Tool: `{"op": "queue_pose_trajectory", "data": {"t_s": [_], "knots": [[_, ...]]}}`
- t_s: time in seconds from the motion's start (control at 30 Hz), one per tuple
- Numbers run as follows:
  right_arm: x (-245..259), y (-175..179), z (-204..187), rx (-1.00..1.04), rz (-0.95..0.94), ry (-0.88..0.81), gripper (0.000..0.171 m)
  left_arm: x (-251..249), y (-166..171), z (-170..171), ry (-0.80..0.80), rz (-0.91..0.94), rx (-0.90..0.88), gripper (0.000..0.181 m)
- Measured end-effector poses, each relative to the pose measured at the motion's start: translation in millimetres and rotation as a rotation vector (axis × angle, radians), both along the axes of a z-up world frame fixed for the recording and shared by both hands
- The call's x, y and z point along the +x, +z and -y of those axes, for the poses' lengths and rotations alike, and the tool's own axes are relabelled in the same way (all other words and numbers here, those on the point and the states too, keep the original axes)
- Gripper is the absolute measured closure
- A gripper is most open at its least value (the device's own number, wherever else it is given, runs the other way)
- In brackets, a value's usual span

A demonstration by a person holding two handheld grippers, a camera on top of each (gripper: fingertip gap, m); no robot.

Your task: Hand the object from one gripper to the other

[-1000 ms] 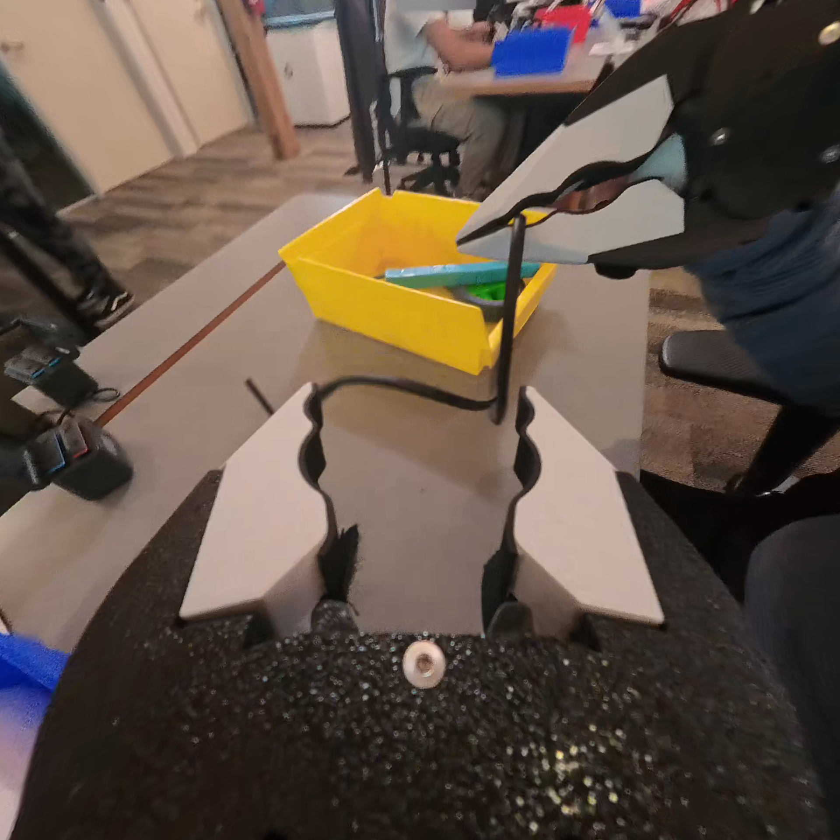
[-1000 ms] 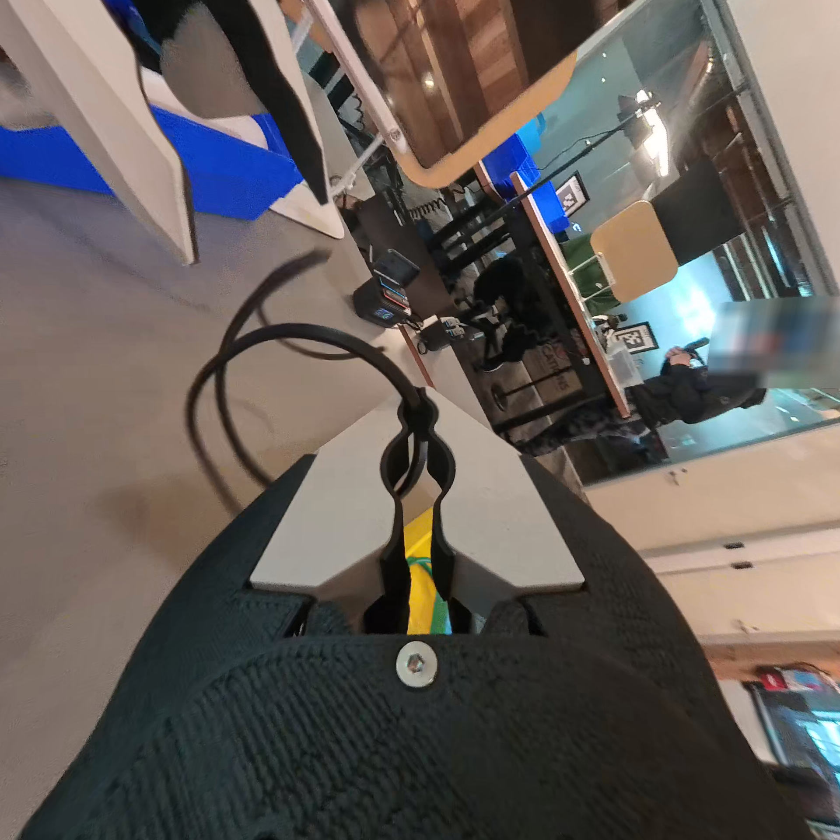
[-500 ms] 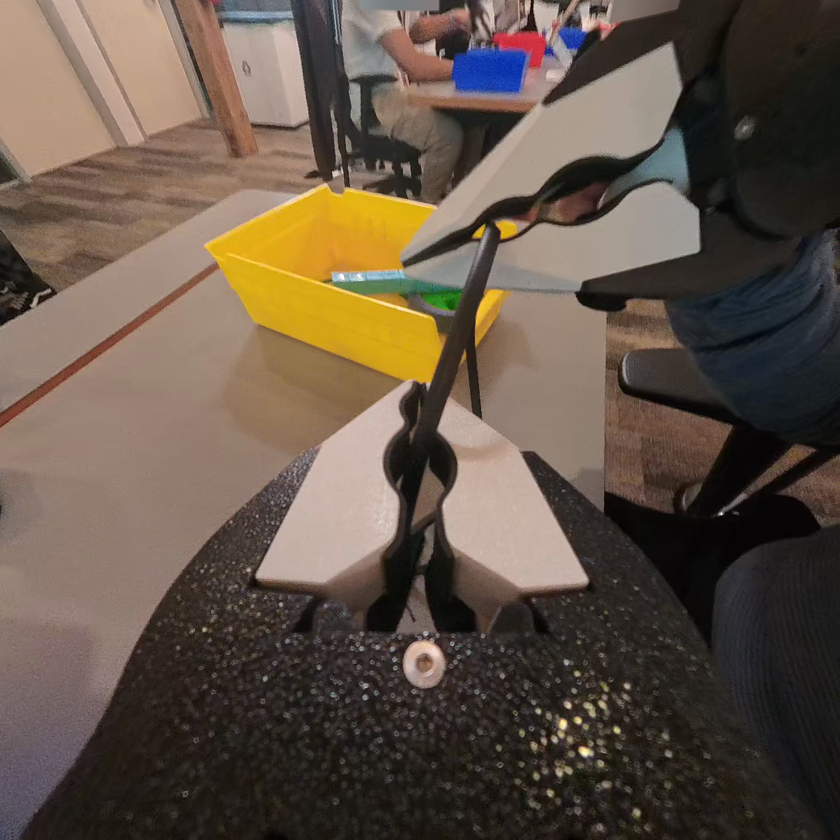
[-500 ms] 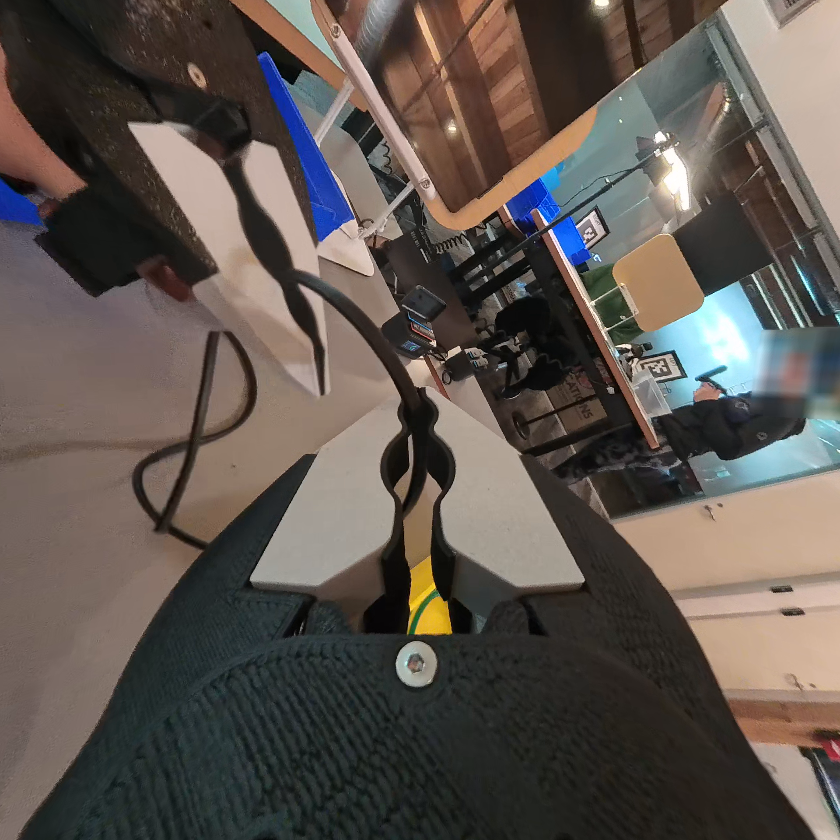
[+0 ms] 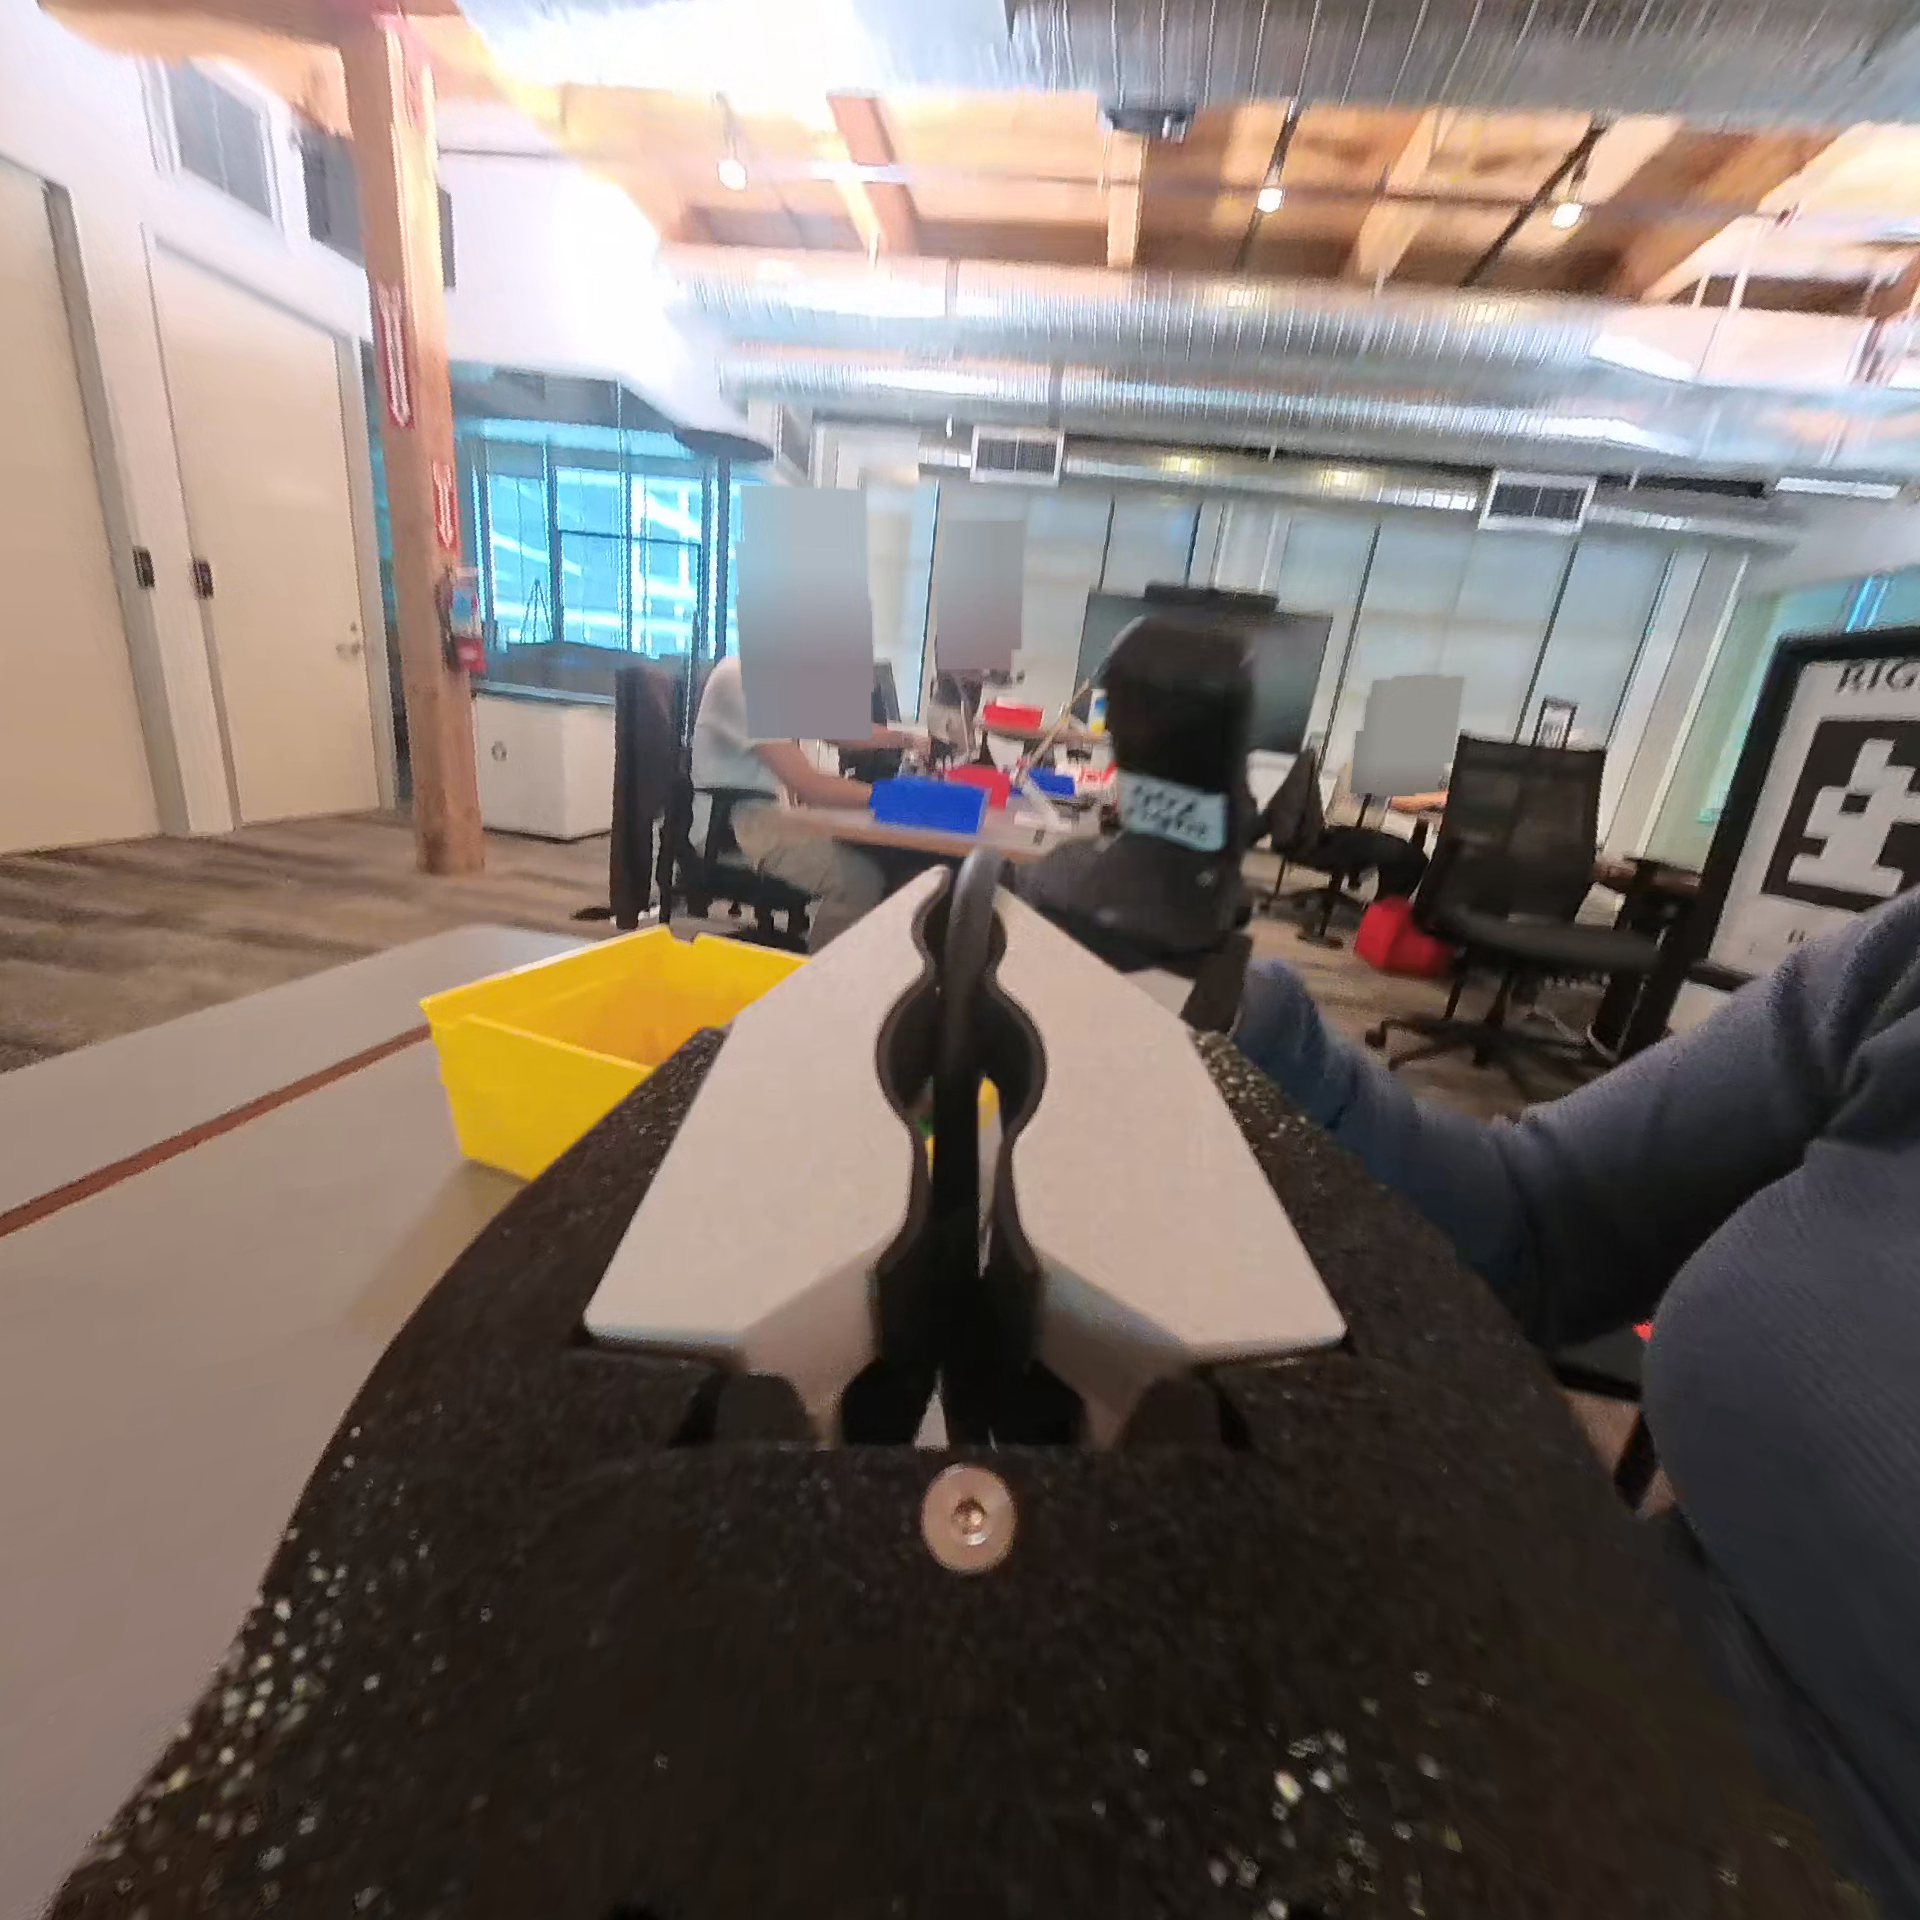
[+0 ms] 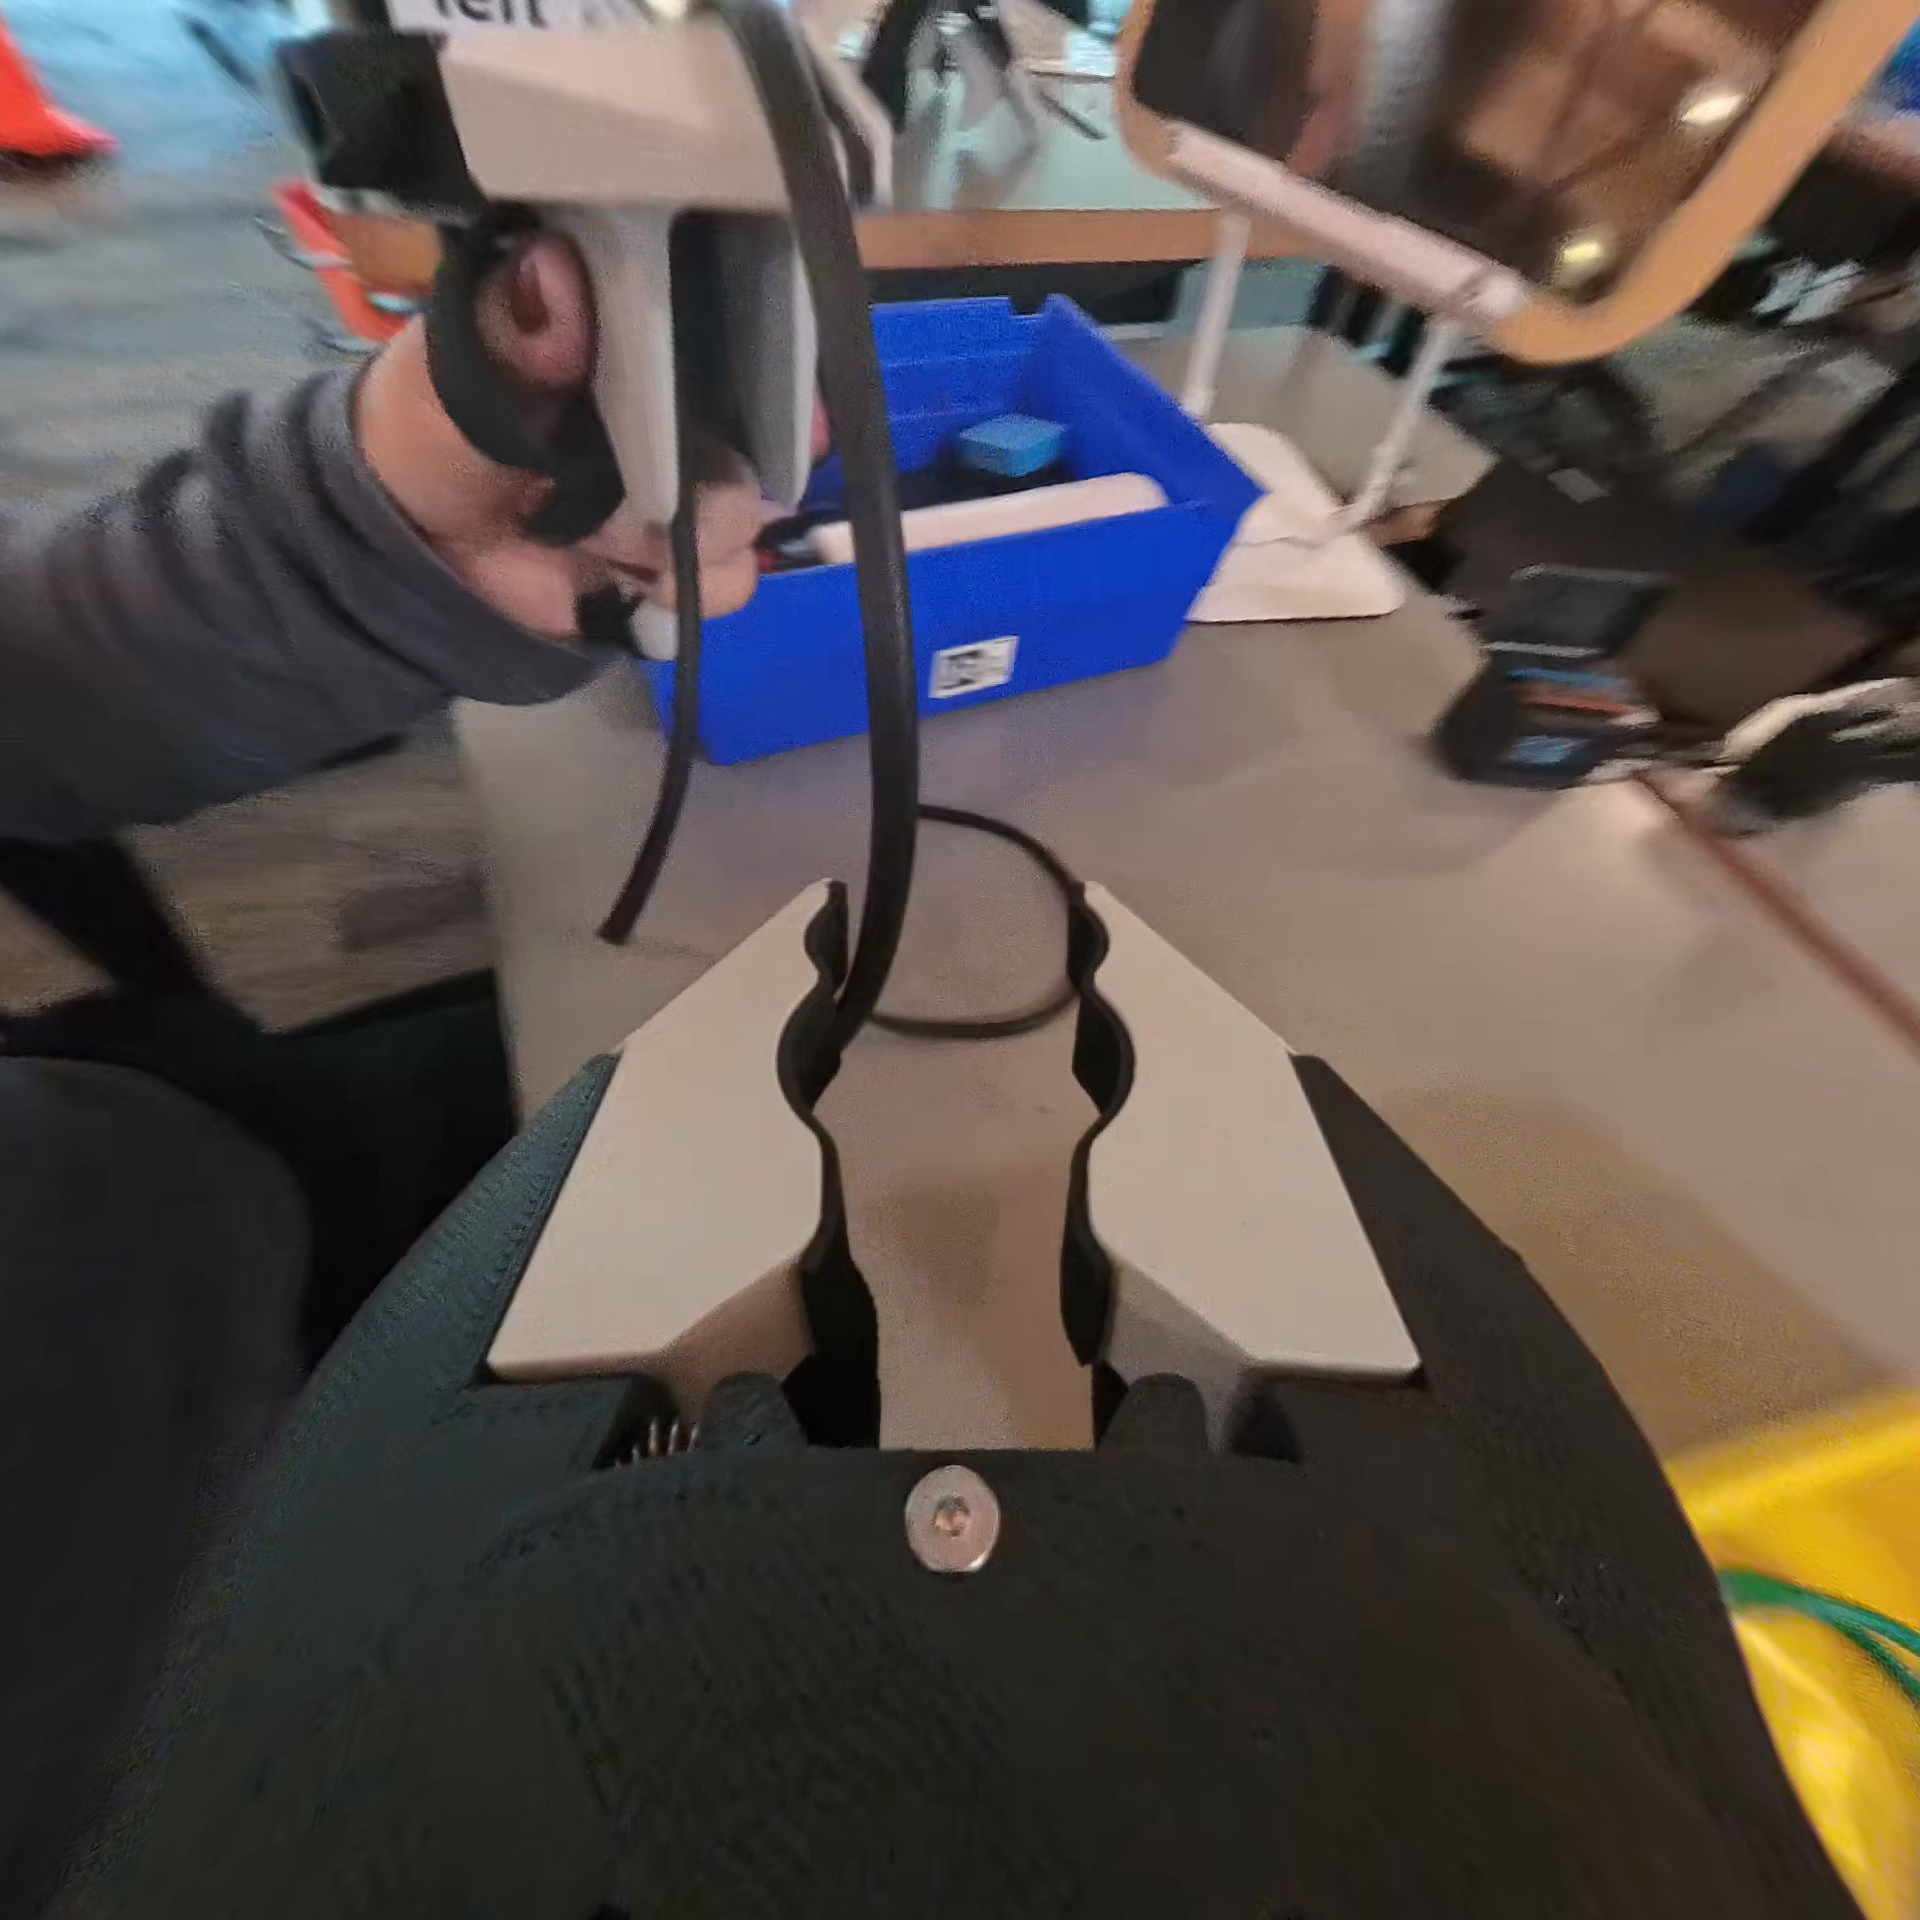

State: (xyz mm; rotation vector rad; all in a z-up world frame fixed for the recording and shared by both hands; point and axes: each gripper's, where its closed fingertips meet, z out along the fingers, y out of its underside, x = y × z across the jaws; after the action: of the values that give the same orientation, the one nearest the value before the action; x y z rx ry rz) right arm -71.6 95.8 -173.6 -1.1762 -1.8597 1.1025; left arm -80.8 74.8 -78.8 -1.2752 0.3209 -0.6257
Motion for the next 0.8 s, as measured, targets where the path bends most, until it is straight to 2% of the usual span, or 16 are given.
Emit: {"op": "queue_pose_trajectory", "data": {"t_s": [0.03,0.17,0.3,0.37,0.47,0.53,0.57,0.6,0.7,0.8], "knots": [[-0.3,-4.6,6.2,-0.06,0.019,0.045,0.131,-1.5,4.0,2.3,-0.003,0.018,0.02,0.181],[-1.9,-20.4,16.2,-0.121,0.074,0.117,0.164,-10.0,12.8,7.5,0.024,0.039,0.069,0.181],[-3.4,-8.6,6.2,-0.064,0.008,0.06,0.168,-21.7,13.8,8.3,0.044,0.053,0.046,0.181],[-4.8,-2.3,-8.8,0.012,-0.02,-0.034,0.168,-32.2,0.1,-1.6,0.1,0.033,-0.064,0.181],[-3.7,3.9,-30.9,0.194,-0.034,-0.189,0.168,-58.0,-42.2,-21.0,0.285,-0.066,-0.333,0.181],[-2.2,8.7,-37.9,0.288,-0.041,-0.254,0.168,-64.2,-58.3,-25.0,0.324,-0.113,-0.431,0.181],[-1.5,10.7,-39.4,0.322,-0.045,-0.273,0.168,-64.7,-61.9,-25.5,0.327,-0.121,-0.453,0.171],[-0.6,12.2,-40.5,0.355,-0.047,-0.285,0.168,-64.3,-66.5,-25.7,0.323,-0.132,-0.483,0.134],[1.9,15.1,-45.5,0.419,-0.049,-0.318,0.168,-66.0,-92.9,-21.0,0.332,-0.226,-0.664,0.091],[4.0,17.3,-52.4,0.489,-0.051,-0.349,0.168,-67.1,-107.6,-12.9,0.363,-0.32,-0.77,0.073]]}}
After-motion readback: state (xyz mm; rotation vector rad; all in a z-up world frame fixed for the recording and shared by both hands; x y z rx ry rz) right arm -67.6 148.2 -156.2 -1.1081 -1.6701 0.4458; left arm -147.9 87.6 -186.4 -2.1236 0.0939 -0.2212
